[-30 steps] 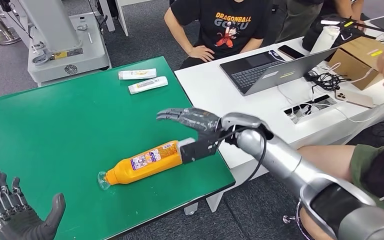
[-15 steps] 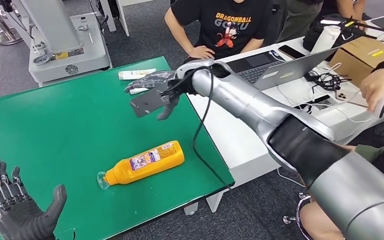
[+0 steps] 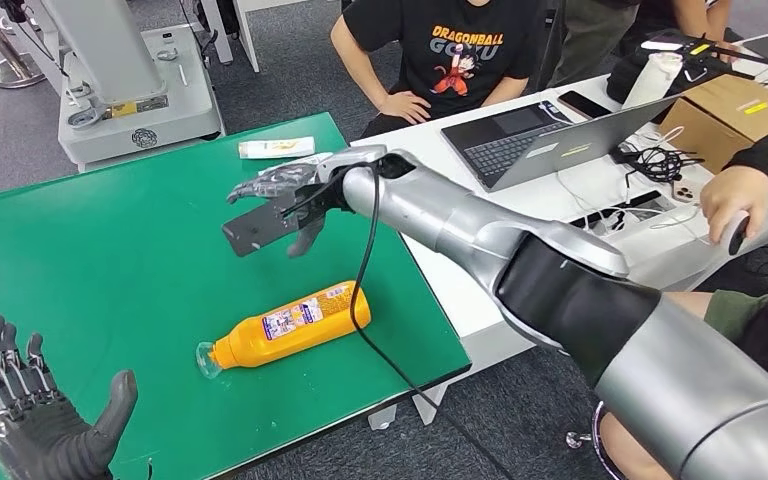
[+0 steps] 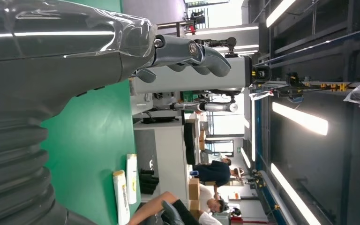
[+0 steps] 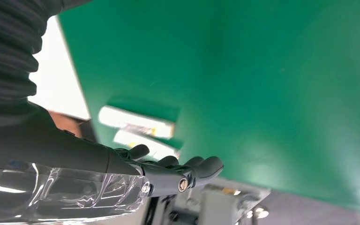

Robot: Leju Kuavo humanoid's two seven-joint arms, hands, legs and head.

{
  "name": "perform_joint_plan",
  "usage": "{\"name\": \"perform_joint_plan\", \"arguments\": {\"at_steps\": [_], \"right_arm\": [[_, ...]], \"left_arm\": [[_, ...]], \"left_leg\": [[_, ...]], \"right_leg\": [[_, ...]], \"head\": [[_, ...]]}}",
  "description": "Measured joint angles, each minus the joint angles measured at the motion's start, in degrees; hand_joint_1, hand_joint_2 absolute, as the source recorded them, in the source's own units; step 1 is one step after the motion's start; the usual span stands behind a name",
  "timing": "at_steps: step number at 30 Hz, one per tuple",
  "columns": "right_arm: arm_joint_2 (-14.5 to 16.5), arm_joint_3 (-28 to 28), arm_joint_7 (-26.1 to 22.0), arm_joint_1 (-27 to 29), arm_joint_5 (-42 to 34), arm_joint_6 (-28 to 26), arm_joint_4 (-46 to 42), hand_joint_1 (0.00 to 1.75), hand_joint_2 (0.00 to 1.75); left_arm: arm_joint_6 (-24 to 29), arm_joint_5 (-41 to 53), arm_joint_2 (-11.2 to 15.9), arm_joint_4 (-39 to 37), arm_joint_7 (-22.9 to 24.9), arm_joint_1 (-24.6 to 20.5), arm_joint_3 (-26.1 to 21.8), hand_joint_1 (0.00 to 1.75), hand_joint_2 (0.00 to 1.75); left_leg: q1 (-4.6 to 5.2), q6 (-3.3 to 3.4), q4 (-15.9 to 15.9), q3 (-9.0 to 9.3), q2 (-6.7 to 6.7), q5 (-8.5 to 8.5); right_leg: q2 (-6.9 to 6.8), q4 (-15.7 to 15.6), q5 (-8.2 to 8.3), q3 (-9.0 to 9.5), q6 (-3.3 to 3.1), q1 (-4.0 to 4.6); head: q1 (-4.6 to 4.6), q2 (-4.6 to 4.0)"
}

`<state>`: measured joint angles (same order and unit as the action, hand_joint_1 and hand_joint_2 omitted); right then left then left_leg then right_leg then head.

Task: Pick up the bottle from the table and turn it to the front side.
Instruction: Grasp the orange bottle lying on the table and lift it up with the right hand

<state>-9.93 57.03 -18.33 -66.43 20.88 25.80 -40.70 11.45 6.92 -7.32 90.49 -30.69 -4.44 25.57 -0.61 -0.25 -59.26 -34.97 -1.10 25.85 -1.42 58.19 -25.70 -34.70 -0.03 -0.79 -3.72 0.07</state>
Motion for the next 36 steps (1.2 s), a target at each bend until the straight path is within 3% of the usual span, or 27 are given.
{"name": "perform_joint_plan", "arguments": {"at_steps": [10, 25, 36], "right_arm": [[2.1, 3.0, -0.7, 2.5, -0.7, 0.1, 5.0, 0.0, 1.75], [1.9, 6.2, 0.5, 7.9, -1.7, -1.2, 9.5, 0.0, 1.75], [1.9, 7.7, 0.9, 8.6, -1.8, -0.8, 10.6, 0.0, 1.75]], "left_arm": [[0.1, 0.2, -0.1, 0.0, 0.0, 0.3, 0.0, 0.0, 1.75], [0.3, -1.5, 0.0, -0.4, 0.2, -0.8, 0.3, 0.0, 1.75], [0.7, -2.0, 0.4, -1.0, 0.2, -1.4, 0.3, 0.0, 1.75]], "left_leg": [[0.0, 0.0, 0.0, -0.06, 0.09, -0.03], [0.0, 0.01, 0.0, -0.05, 0.06, -0.01], [0.0, 0.01, 0.0, -0.03, 0.02, -0.01]], "right_leg": [[-0.1, 0.0, 0.0, 0.0, 0.0, 0.0], [-0.07, 0.0, 0.0, -0.03, 0.0, 0.0], [-0.02, 0.0, 0.0, -0.02, 0.0, 0.0]], "head": [[-0.02, 0.0], [-0.01, 0.0], [-0.01, 0.0]]}}
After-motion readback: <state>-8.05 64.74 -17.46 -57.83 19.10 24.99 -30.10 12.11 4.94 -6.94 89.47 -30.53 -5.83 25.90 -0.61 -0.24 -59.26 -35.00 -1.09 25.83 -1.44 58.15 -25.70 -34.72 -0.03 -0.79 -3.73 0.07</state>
